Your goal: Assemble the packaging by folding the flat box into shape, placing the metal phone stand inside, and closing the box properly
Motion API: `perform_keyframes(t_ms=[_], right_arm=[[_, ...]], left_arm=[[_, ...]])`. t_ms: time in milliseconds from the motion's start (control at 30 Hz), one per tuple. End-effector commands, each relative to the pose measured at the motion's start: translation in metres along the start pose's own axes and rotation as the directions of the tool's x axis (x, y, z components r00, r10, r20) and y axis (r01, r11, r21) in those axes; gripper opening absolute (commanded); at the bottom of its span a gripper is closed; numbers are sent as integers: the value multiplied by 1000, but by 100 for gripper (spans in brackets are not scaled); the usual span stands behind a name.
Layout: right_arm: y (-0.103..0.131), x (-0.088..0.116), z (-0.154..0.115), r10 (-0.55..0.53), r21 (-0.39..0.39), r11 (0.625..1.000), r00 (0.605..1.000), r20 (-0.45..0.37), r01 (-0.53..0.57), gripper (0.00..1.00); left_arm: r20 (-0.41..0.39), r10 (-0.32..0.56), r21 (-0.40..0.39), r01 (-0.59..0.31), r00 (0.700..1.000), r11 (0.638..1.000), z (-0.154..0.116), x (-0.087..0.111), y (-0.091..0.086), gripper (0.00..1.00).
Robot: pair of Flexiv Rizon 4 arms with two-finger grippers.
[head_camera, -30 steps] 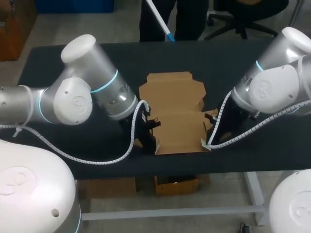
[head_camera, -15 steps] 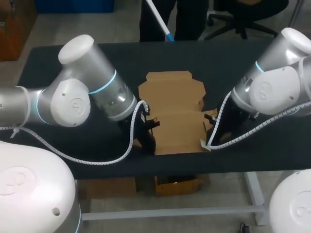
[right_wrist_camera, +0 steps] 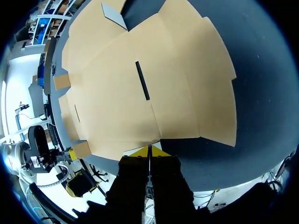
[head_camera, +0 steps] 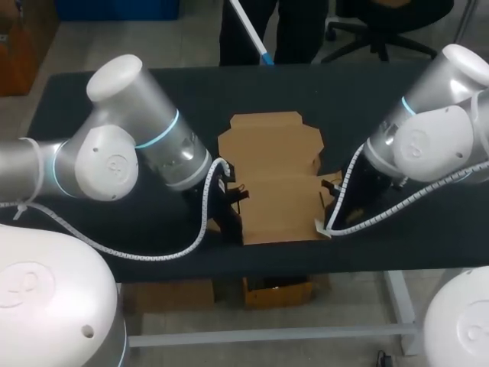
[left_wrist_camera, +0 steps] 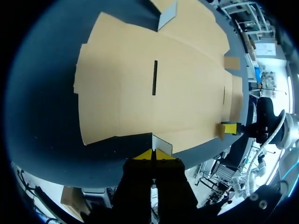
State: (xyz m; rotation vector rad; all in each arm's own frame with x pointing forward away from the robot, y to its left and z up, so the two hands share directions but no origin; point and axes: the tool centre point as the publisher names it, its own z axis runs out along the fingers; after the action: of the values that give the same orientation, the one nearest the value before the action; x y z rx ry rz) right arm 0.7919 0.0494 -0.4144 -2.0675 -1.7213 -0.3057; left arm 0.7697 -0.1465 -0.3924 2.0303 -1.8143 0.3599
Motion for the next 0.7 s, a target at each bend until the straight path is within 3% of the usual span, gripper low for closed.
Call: perform_keyframes(t_ms=[33, 700], right_arm=[[2, 1, 1, 1, 6, 1000, 1000, 4, -1, 0], [3, 3, 5, 0, 14, 1000, 1000, 9, 0, 0]], left_arm=[[4, 5, -2, -5, 1000, 1000, 3, 3, 0, 0], [-5, 32, 1, -32, 999, 1000, 14, 19, 2, 0]])
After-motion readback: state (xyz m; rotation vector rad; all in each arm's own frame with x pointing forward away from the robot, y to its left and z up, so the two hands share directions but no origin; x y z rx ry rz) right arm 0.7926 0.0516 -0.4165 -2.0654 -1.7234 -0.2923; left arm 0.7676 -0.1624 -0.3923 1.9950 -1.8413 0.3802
